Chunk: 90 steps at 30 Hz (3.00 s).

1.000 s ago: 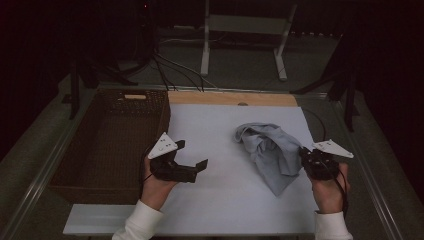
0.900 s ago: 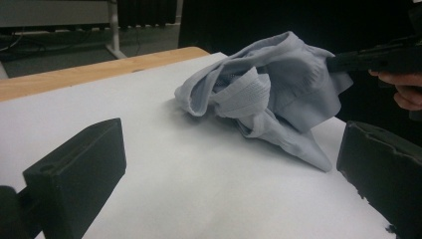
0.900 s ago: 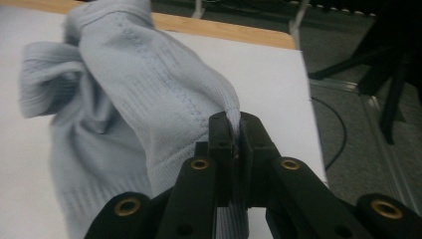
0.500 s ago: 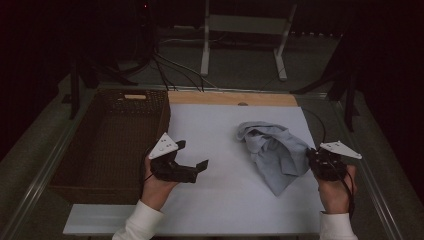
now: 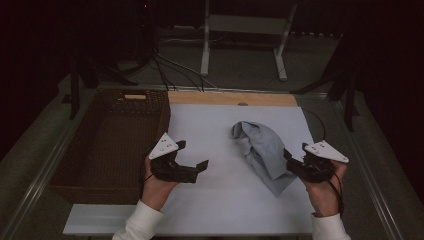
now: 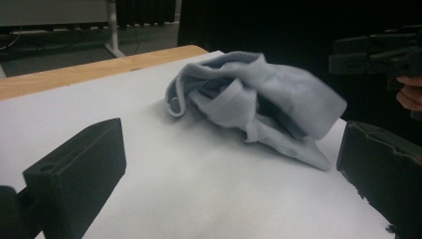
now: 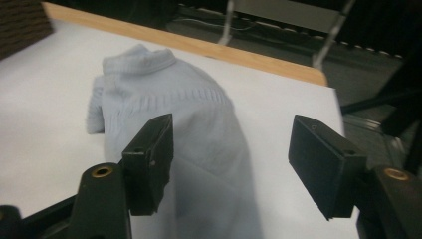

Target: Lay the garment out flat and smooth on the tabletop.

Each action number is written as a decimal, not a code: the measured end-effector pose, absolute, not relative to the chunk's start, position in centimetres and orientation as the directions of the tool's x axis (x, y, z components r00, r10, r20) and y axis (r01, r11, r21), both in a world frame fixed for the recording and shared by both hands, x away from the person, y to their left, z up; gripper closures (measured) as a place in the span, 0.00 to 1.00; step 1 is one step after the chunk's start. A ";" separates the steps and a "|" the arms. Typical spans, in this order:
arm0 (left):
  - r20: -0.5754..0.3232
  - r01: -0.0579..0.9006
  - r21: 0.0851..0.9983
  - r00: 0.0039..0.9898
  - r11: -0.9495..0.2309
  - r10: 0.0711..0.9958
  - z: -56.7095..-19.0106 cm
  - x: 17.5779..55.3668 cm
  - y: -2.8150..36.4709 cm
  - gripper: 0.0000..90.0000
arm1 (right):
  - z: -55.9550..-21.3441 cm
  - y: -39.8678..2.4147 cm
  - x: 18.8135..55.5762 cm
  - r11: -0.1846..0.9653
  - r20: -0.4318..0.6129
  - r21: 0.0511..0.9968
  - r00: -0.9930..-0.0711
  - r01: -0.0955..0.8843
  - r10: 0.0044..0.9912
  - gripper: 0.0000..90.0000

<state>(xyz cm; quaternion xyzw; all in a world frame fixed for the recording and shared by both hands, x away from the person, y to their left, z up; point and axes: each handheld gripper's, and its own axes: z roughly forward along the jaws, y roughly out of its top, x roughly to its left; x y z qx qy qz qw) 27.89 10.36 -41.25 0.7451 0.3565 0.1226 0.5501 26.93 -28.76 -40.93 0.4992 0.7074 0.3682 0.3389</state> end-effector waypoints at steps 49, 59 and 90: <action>-0.210 0.398 0.906 0.718 -0.143 0.664 -41.3 27.9 10.4 0.00 | -45.4 -22.6 29.8 0.396 -0.195 0.700 -0.375 0.594 0.906 0.92; -0.208 0.397 0.906 0.719 -0.147 0.664 -41.3 27.9 10.3 0.00 | -43.6 -28.2 30.4 0.237 -0.148 0.758 -0.194 0.607 0.970 0.93; -0.208 0.398 0.905 0.720 -0.148 0.662 -41.4 27.9 10.1 0.00 | -42.2 -35.4 29.8 0.089 -0.129 0.825 0.032 0.559 0.991 0.38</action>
